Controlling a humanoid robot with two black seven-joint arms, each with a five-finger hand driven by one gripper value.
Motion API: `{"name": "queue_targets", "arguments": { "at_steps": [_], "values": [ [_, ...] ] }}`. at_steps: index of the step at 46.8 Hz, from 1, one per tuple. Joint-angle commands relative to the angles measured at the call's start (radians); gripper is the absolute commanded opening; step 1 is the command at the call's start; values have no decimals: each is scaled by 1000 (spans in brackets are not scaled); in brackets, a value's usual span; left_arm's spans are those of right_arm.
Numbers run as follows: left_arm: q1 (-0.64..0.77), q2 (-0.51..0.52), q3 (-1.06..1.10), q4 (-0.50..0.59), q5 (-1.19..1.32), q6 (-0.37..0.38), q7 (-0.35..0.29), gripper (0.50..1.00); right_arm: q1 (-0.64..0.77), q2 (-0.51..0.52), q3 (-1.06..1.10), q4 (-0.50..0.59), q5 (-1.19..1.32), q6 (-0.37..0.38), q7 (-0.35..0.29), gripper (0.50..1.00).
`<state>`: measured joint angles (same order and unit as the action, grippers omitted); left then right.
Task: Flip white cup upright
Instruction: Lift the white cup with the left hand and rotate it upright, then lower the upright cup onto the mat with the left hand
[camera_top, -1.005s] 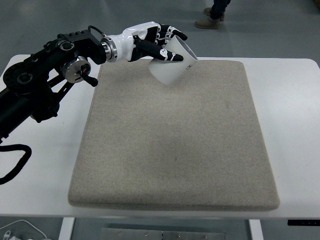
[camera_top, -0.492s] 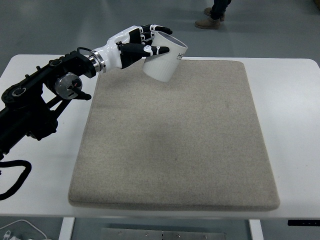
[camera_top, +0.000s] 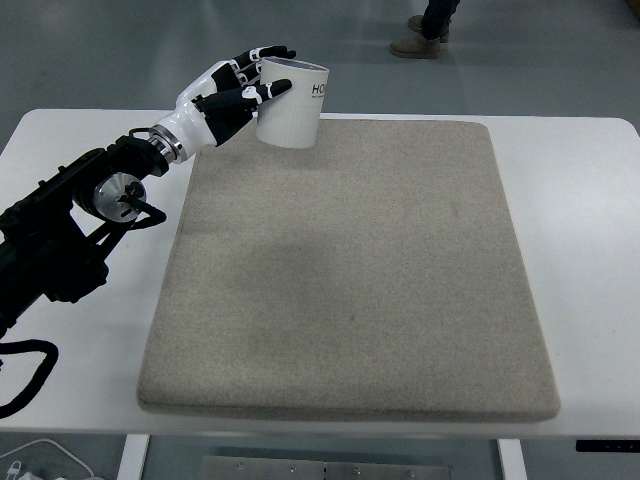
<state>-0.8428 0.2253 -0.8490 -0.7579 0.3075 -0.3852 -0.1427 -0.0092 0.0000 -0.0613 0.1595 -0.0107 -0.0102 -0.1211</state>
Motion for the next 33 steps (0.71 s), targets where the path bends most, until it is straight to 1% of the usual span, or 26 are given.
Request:
{"name": "queue_targets", "arguments": {
  "at_steps": [1,7,12,18,21,25,30,33],
  "values": [
    [7,-24,1,32,-25,-35,-18,647,0,0,1,0,2,1,0,930],
    [11,-47,-1,81,-33,-72,-55,647,0,0,5,0,2,1,0,930],
    [30,-55,2,107,-41,-121,-81,647,0,0,3,0,2,1,0,930],
    [53,-57,18,111,-30,-179,-159,649,0,0,3,0,2,1,0,930],
    [62,-57,19,111,-18,-205,-179,647,0,0,5,0,2,1,0,930],
    [67,-55,19,109,12,-226,-196,647,0,0,5,0,2,1,0,930],
    [68,-49,19,111,71,-226,-250,647,0,0,5,0,2,3,0,930],
    [70,-46,19,109,111,-226,-270,649,0,0,5,0,2,4,0,930]
  ]
}}
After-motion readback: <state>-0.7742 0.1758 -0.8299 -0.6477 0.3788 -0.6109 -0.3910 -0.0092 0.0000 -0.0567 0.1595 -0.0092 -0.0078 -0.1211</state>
